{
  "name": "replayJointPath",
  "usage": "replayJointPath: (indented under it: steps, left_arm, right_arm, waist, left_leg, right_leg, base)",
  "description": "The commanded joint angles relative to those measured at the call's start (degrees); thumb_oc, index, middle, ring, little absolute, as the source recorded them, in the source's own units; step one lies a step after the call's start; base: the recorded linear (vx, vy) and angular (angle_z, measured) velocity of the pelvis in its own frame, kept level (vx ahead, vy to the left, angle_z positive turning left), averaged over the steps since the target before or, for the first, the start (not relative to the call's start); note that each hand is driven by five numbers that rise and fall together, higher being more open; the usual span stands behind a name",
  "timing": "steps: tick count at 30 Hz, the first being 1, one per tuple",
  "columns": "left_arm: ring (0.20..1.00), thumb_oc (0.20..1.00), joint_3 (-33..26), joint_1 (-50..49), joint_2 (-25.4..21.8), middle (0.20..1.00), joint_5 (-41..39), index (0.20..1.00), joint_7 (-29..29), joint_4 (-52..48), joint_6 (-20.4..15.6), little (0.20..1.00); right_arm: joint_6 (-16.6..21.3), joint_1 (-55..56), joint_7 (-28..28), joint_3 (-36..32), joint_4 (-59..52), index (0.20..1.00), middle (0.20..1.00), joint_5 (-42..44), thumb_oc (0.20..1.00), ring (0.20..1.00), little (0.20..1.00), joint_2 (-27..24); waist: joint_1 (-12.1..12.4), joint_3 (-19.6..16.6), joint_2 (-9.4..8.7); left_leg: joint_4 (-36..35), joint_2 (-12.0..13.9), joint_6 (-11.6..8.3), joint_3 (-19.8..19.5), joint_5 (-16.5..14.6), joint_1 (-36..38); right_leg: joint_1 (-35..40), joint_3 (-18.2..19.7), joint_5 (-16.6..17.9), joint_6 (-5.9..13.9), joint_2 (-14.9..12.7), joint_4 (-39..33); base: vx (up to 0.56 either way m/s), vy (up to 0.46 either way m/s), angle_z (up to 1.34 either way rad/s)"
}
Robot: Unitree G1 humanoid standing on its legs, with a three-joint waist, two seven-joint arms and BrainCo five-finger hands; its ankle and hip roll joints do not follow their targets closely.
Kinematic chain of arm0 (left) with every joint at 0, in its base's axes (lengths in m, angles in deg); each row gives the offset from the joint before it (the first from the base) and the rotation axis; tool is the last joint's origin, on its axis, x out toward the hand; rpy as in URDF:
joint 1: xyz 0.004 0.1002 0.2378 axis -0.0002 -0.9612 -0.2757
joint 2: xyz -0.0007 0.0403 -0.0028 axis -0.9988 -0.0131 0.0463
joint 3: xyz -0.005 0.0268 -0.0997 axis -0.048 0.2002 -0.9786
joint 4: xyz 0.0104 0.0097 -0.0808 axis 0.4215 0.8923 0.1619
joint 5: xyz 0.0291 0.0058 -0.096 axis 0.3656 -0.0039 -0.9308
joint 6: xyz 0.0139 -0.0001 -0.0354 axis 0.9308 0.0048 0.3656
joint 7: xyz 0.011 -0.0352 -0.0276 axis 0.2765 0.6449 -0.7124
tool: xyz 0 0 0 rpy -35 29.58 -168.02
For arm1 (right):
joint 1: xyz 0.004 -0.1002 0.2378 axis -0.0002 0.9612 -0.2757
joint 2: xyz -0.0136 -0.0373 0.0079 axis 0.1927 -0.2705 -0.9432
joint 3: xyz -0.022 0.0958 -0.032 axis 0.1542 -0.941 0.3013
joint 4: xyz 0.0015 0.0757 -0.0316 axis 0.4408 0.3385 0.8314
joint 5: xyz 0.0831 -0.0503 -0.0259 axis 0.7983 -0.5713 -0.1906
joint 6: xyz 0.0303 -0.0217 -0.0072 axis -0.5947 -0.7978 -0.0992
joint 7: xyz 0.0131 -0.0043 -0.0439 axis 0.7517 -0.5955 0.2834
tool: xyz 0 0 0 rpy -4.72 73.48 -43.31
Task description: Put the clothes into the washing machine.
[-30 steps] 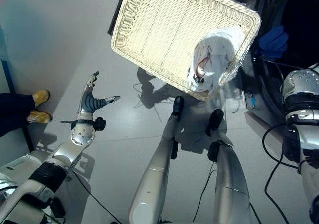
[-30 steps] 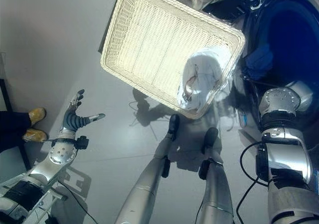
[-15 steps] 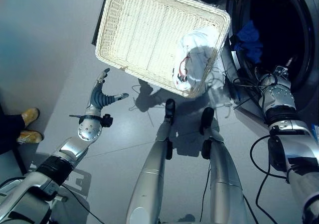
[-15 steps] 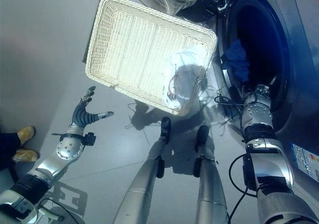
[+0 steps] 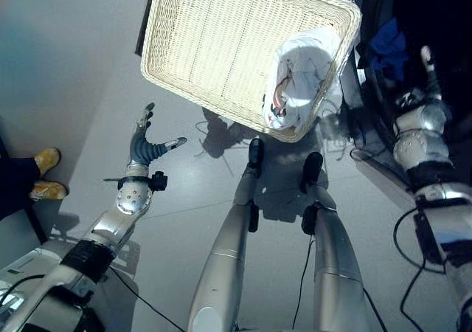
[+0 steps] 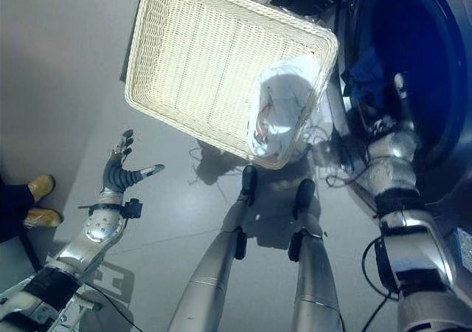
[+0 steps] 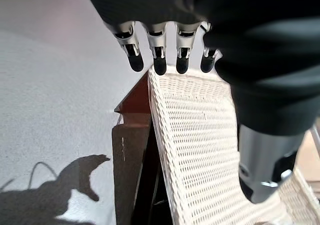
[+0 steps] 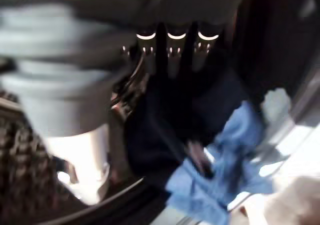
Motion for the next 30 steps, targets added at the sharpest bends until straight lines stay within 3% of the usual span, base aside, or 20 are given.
replayJointPath:
  steps: [1, 6, 8, 12, 16, 20, 25, 27, 30]
  left_arm:
    - [1.000, 1.000, -3.28, -2.91, 4.32, 1.000, 4.73, 1.000, -6.07, -2.18, -7.02, 1.000]
    - [1.000, 1.000, -5.73, -3.87, 8.48, 1.000, 9.05, 1.000, -10.07, -3.68, -9.17, 1.000]
    - [1.000, 1.000, -6.33, -4.71, 10.77, 1.000, 7.98, 1.000, -10.63, -4.09, -9.00, 1.000]
    - [1.000, 1.000, -7.91, -7.62, 14.73, 1.000, 3.03, 1.000, -9.93, -2.80, -9.29, 1.000]
    - [1.000, 1.000, -9.10, -9.23, 16.52, 1.000, 1.46, 1.000, -9.26, -0.80, -9.22, 1.000]
    - [1.000, 1.000, -10.93, -10.99, 18.76, 1.000, -4.01, 1.000, -7.03, 2.85, -10.56, 1.000]
    - [1.000, 1.000, -12.40, -11.63, 20.42, 1.000, -10.26, 1.000, -4.15, 5.99, -9.59, 1.000]
    - [1.000, 1.000, -13.04, -11.61, 21.47, 1.000, -13.36, 1.000, -1.74, 9.93, -8.15, 1.000]
    - [1.000, 1.000, -13.24, -11.36, 21.75, 1.000, -14.23, 1.000, -0.77, 11.67, -7.48, 1.000]
  right_arm:
    - [5.21, 6.87, -0.79, 0.02, -4.83, 1.000, 1.000, -5.11, 1.000, 1.000, 1.000, 0.05]
    - [10.63, 16.06, -7.63, 1.22, -13.26, 1.000, 1.000, -18.21, 1.000, 1.000, 1.000, 6.18]
    - [11.78, 19.13, -14.60, 2.23, -19.64, 1.000, 1.000, -27.91, 1.000, 1.000, 1.000, 7.75]
    - [13.31, 23.77, -20.20, 2.55, -29.13, 1.000, 1.000, -38.53, 1.000, 1.000, 1.000, 9.87]
    - [13.02, 26.03, -21.03, 2.73, -34.06, 1.000, 1.000, -41.64, 1.000, 1.000, 1.000, 11.11]
    - [10.53, 27.69, -18.34, 3.46, -37.33, 1.000, 1.000, -46.71, 1.000, 1.000, 1.000, 11.73]
    - [7.12, 27.50, -17.46, 5.36, -38.56, 1.000, 1.000, -56.97, 1.000, 1.000, 1.000, 11.28]
    - [3.11, 26.00, -16.75, 7.22, -38.19, 1.000, 1.000, -64.21, 1.000, 1.000, 1.000, 9.45]
    - [1.71, 24.75, -16.77, 8.19, -37.56, 1.000, 1.000, -66.65, 1.000, 1.000, 1.000, 8.12]
  waist:
    - [-2.35, -0.74, 1.93]
    - [-3.85, -0.74, 0.80]
    - [-4.58, -0.74, 0.43]
    - [-5.57, -0.74, -0.47]
    - [-6.14, -0.74, -1.16]
    - [-6.45, -0.74, -1.69]
    - [-6.16, -0.74, -1.85]
    - [-5.71, -0.74, -1.97]
    - [-5.46, -0.74, -2.02]
  left_leg:
    - [0.56, -3.02, 0.79, 3.34, -3.04, 1.75]
    - [-0.34, -2.68, 0.92, 4.17, -3.18, 2.63]
    - [-0.79, -2.65, 0.93, 4.57, -3.15, 3.30]
    - [-1.13, -2.75, 0.94, 4.97, -3.37, 4.23]
    - [-1.24, -2.86, 0.96, 5.25, -3.59, 4.90]
    - [-0.93, -3.15, 1.15, 5.27, -3.90, 5.47]
    - [-0.79, -3.31, 1.24, 5.15, -3.98, 5.63]
    - [-0.79, -3.40, 1.23, 4.86, -3.79, 5.76]
    - [-0.95, -3.42, 1.20, 4.72, -3.73, 5.90]
  right_leg:
    - [2.19, 0.02, 5.34, 3.38, 3.53, -6.04]
    - [2.83, 0.68, 6.34, 3.85, 3.30, -7.43]
    - [3.57, 0.95, 6.80, 4.14, 3.06, -8.31]
    - [4.69, 1.23, 7.24, 4.60, 2.82, -9.40]
    - [5.50, 1.57, 7.67, 4.88, 2.67, -10.31]
    - [6.09, 1.85, 8.10, 5.07, 2.46, -10.86]
    - [6.34, 1.60, 7.92, 5.28, 2.20, -10.71]
    - [6.62, 1.16, 7.83, 5.42, 1.98, -10.48]
    - [6.81, 0.89, 7.77, 5.49, 1.91, -10.52]
  base:
    - [-0.06, 0.097, -0.03]
    - [-0.04, 0.086, -0.04]
    - [-0.03, 0.090, -0.10]
    - [-0.04, 0.086, -0.10]
    - [-0.03, 0.064, -0.03]
    - [-0.02, 0.058, -0.03]
    - [-0.01, 0.019, -0.01]
    - [0.00, 0.000, 0.00]
    - [0.00, -0.013, 0.06]
